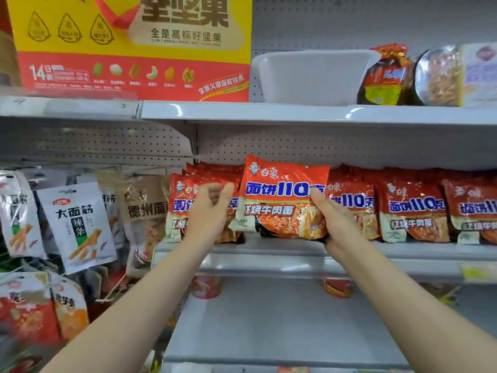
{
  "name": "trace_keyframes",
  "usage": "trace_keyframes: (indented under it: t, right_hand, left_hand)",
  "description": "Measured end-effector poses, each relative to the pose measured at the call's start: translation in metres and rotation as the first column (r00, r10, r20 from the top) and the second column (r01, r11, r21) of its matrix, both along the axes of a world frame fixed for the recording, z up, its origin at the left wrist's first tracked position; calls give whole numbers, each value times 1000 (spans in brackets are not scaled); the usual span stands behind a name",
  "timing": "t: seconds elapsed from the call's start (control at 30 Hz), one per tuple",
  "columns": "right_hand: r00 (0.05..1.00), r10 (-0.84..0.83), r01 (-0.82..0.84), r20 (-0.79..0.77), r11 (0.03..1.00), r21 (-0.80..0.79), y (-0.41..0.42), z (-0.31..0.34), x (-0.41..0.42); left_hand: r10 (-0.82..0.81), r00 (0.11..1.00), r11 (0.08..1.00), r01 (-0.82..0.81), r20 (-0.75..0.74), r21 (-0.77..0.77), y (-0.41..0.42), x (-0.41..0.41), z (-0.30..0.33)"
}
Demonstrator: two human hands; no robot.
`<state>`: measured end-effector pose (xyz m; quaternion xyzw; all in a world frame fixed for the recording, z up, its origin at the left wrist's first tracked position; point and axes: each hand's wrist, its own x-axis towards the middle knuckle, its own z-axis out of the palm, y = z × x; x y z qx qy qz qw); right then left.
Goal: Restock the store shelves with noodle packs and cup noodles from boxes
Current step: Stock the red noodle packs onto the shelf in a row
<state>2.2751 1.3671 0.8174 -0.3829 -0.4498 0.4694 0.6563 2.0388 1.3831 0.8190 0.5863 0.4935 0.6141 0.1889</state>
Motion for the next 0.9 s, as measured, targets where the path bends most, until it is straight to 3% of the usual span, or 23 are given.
trace_keyframes:
  t: [0.1,0.4,0.67,0.9]
  right_hand:
    - [999,-1,1,44,1000,5,-2,-5,-7]
    - [980,-195,196,-38,980,20,5,-20,-9]
    - [941,-338,338,-6,941,1,10,-27,-6]
    - [884,-464,456,51,883,112,7,-30,-1]
  left_hand:
    - [-120,987,990,127,109,-61,-2,29,-6]
    - [-41,901,998,56,432,-21,7,50,-24]
    - [-49,892,998,62,449,-14,0,59,-28]
    - [-53,926,998,58,375,-3,5,46,-27]
